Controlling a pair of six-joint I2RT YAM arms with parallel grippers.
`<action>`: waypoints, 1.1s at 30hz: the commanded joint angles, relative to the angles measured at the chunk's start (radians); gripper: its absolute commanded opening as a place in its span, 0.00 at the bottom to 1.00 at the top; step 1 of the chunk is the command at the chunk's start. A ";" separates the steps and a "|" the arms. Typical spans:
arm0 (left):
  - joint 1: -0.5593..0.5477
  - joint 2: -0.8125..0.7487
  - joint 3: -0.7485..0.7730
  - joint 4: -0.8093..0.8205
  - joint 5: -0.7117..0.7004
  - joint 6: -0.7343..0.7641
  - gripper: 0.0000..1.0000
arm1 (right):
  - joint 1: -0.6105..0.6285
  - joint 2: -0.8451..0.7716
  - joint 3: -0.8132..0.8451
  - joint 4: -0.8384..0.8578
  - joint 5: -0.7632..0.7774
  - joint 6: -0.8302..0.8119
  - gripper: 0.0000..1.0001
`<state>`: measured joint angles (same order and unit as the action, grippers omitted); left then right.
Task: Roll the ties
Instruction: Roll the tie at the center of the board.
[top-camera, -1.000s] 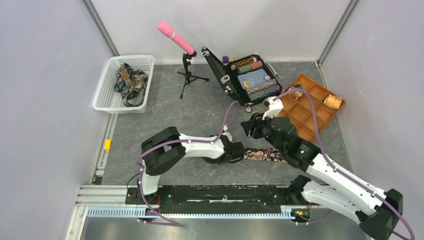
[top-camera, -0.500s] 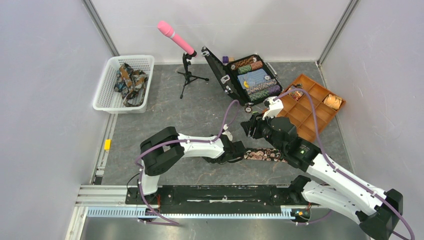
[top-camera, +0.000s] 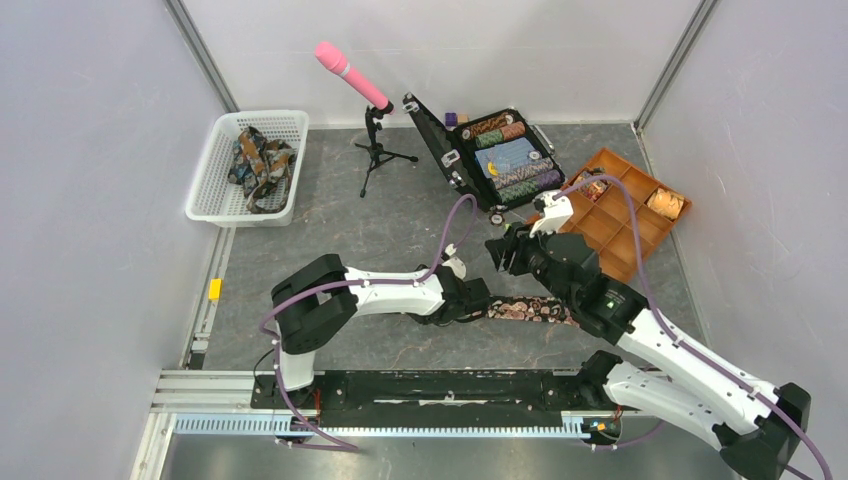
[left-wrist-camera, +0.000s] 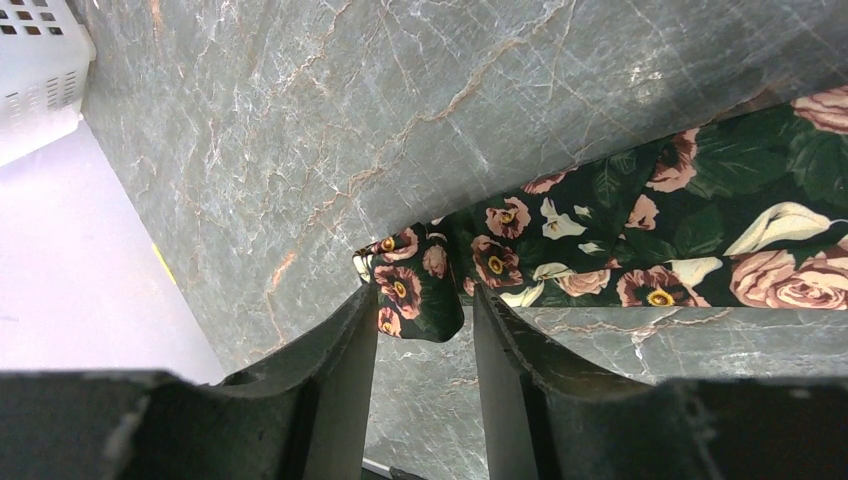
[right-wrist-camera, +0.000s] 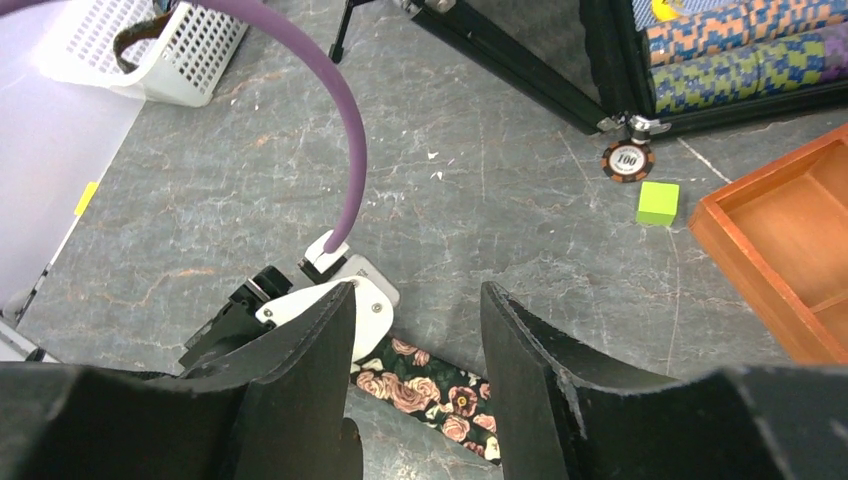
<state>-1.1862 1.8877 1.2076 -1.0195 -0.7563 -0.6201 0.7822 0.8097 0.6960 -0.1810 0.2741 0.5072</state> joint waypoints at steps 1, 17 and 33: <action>-0.007 -0.034 0.032 -0.004 -0.015 -0.018 0.47 | -0.005 -0.028 0.062 -0.008 0.065 -0.010 0.55; -0.014 -0.225 0.075 0.112 0.041 0.008 0.52 | -0.004 -0.003 0.123 -0.048 0.184 0.032 0.57; 0.662 -0.981 -0.615 0.717 0.776 -0.155 0.54 | 0.107 0.444 0.056 0.316 -0.319 0.144 0.42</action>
<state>-0.6781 0.9367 0.7193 -0.5091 -0.3126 -0.6750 0.8242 1.1297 0.7677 -0.0765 0.1696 0.6140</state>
